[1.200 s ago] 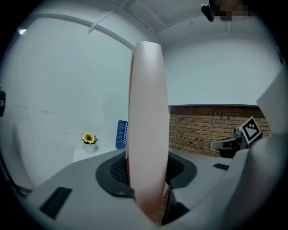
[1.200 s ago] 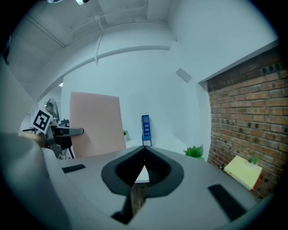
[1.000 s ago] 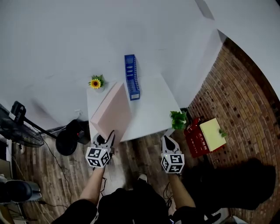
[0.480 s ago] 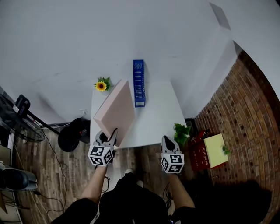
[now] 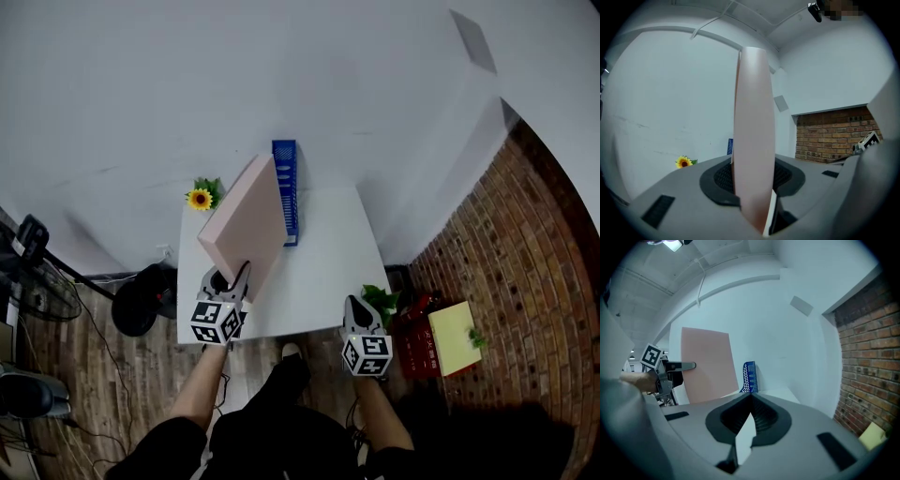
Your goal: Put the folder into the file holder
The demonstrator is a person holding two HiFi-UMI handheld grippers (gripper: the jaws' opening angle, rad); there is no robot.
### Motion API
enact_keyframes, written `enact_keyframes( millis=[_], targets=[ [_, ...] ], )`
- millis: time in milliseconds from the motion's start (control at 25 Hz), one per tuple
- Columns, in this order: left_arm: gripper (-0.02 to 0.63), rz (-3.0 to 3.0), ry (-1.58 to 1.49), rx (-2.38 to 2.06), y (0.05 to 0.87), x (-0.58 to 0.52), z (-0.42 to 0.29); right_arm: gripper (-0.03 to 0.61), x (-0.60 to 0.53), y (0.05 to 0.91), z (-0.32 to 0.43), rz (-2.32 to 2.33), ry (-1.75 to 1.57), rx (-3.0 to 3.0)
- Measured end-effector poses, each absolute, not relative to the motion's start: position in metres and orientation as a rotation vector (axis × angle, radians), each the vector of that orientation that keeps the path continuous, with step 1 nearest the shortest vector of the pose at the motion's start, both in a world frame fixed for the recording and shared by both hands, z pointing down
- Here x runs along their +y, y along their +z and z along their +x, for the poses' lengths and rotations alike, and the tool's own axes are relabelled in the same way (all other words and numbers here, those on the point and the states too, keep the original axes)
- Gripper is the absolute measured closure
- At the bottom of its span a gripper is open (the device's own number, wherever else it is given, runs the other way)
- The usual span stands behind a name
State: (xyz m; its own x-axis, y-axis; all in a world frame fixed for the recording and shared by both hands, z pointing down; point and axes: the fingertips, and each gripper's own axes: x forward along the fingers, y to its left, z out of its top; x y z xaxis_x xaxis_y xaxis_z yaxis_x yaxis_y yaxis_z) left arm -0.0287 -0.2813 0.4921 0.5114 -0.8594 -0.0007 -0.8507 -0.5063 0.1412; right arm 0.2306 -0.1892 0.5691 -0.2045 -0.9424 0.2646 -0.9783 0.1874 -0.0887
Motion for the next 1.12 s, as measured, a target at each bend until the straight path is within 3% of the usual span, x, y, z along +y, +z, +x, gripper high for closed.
enact_keyframes(
  millis=[1120],
  targets=[
    [0.443,2.508,-0.047,-1.659,0.505,-0.483,0.032,0.571,-0.389,0.575,0.292,1.805,0.381,-2.281]
  ],
)
